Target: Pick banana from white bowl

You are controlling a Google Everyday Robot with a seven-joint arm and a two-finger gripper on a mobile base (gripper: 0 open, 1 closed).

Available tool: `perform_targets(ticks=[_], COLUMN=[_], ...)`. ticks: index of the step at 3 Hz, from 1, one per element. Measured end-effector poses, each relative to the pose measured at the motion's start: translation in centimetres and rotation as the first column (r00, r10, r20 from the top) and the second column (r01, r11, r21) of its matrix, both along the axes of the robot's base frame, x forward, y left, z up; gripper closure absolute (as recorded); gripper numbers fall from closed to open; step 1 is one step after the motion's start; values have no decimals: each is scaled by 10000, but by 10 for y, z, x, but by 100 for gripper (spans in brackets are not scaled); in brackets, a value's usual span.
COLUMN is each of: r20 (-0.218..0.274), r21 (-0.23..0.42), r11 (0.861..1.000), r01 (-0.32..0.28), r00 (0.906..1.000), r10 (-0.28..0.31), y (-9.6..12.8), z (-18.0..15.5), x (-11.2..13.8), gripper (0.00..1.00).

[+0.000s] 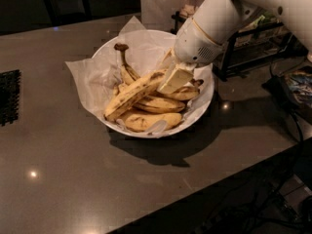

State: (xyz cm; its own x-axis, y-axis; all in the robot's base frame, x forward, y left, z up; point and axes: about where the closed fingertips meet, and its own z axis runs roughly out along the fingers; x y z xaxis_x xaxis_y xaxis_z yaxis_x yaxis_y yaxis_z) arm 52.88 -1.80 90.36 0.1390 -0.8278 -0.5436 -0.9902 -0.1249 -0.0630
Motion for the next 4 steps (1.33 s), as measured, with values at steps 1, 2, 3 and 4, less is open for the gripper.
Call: perform_targets(ticks=[1,2,3,4], r20=[37,379,1213,2098], r21=[600,1702,2710,3278], r11=[9982,9847,9585,9352], r01=[-44,-368,-881,-1339], r00=[10000,9988,9910,9755], r10=[42,307,567,661], y=[-5,-8,-13,-19], z=[0,10,34,58], x=[-3,-14,-34,-53], gripper=[100,100,100,100])
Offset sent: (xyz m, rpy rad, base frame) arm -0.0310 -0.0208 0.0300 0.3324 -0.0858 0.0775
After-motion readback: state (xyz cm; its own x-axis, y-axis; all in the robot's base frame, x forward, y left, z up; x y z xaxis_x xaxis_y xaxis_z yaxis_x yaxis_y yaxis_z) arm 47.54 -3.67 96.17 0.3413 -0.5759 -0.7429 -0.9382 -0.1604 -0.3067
